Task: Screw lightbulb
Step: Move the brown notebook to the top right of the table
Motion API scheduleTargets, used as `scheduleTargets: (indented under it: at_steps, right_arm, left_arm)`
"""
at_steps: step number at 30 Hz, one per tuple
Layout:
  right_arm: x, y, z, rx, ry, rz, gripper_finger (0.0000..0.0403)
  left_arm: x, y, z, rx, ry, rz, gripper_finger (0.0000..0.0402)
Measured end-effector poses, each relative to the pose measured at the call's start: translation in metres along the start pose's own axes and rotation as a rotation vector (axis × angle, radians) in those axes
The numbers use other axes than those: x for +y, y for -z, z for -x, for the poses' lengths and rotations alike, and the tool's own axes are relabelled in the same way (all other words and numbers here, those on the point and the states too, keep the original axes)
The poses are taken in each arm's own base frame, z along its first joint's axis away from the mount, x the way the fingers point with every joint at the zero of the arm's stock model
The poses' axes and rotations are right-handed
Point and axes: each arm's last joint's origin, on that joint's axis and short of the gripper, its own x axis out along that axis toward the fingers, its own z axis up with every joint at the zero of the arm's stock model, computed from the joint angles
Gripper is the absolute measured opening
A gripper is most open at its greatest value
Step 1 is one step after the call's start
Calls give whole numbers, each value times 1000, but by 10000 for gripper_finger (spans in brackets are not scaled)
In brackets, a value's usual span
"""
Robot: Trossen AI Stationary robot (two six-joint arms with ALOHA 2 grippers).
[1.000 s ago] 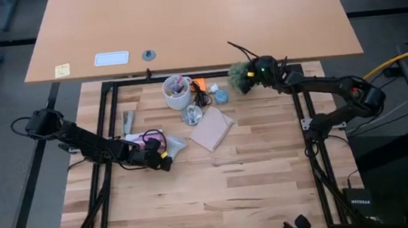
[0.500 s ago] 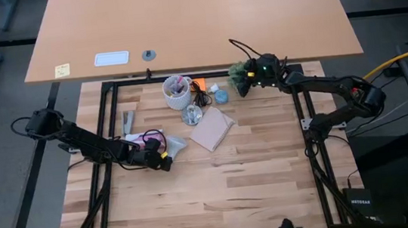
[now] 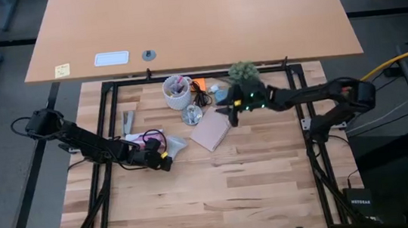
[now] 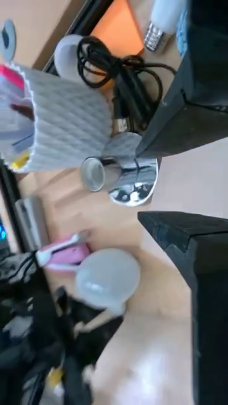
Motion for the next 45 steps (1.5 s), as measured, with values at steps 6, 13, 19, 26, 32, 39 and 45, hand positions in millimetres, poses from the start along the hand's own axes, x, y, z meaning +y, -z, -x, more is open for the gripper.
scheduleTargets:
  at_steps: [6, 13, 19, 26, 32, 39, 45]
  right_arm:
    - [7, 24, -22, 90, 11, 12, 149]
    - [0, 55, -45, 197, 27, -52, 149]
    - [-3, 69, -52, 262, 30, -62, 149]
    - [-5, 75, -49, 331, 100, -85, 149]
    - [-7, 78, -42, 413, 193, -75, 149]
    - [-9, 74, -21, 502, 386, -33, 149]
    - [-13, 72, 3, 586, 637, 64, 149]
  left_arm:
    - [0, 0, 0, 0, 0, 0, 186]
    - [0, 0, 0, 0, 0, 0, 186]
    - [0, 0, 0, 0, 1, 1, 186]
    - [0, 0, 0, 0, 0, 1, 186]
    - [0, 0, 0, 0, 1, 0, 186]
    - [0, 0, 0, 0, 0, 1, 186]
    - [0, 0, 0, 0, 1, 1, 186]
